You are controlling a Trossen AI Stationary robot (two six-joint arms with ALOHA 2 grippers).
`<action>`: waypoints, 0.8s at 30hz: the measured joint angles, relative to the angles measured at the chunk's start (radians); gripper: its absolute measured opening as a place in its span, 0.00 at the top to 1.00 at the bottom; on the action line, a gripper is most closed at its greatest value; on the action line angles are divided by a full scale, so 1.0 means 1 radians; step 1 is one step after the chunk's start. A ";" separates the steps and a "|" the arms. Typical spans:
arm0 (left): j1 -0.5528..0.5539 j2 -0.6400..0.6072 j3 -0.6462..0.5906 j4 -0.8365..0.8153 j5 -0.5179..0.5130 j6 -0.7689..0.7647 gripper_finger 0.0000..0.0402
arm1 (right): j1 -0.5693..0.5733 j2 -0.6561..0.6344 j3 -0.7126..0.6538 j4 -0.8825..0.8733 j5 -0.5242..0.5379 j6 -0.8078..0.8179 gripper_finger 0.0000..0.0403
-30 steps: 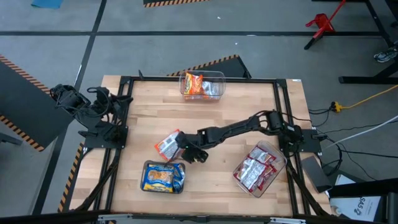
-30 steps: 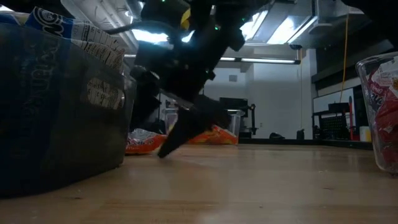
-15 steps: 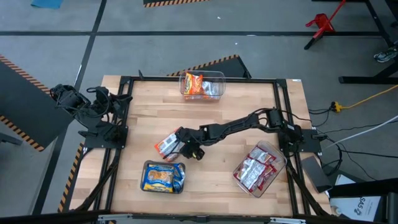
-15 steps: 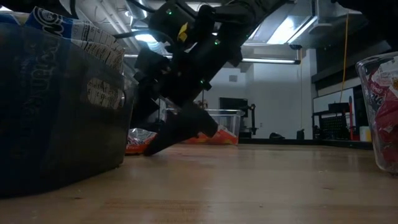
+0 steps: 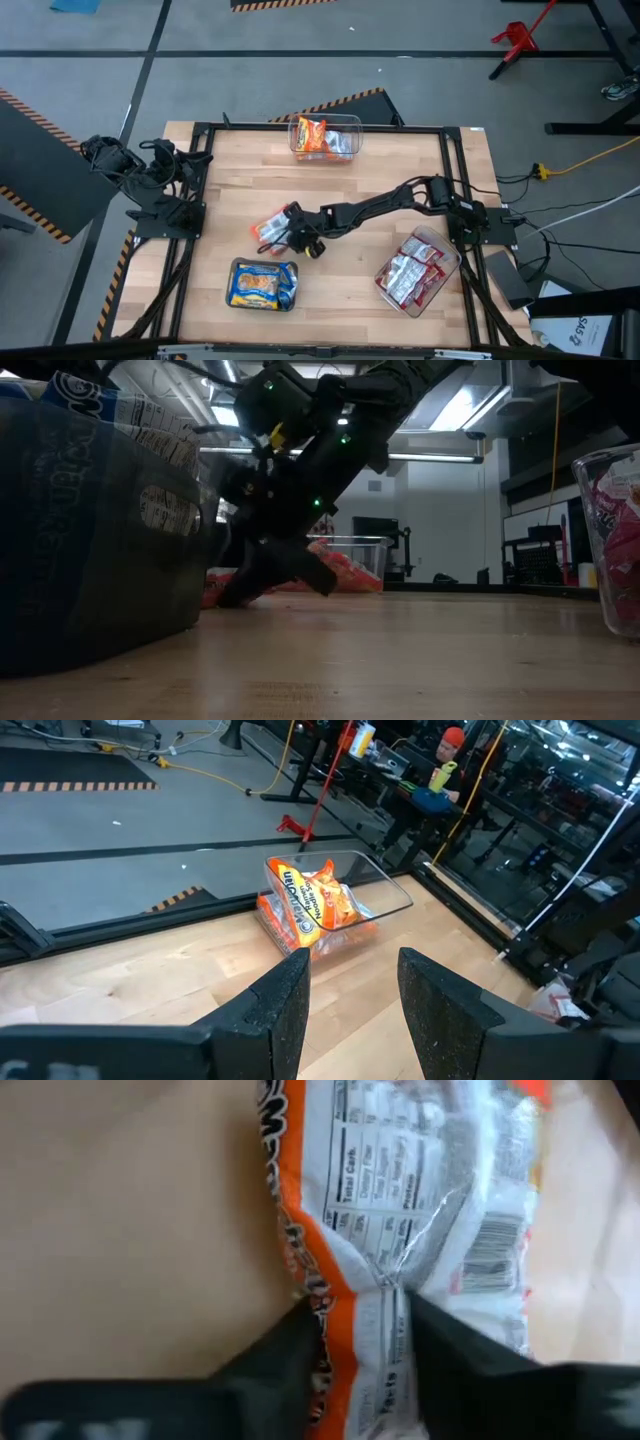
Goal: Sort Maruchan noodles
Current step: Put the orange noodle pack into the top transparent bin
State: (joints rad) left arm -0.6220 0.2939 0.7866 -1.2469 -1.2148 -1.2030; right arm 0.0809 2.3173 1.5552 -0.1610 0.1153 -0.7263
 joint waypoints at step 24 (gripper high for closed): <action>0.000 0.000 0.000 0.006 0.001 -0.025 0.63 | -0.257 -0.140 0.459 -0.490 -0.554 0.605 1.00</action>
State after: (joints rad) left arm -0.6220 0.2943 0.7864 -1.2412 -1.2137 -1.2282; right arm -0.1759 2.1772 2.0144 -0.6509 -0.4383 -0.1216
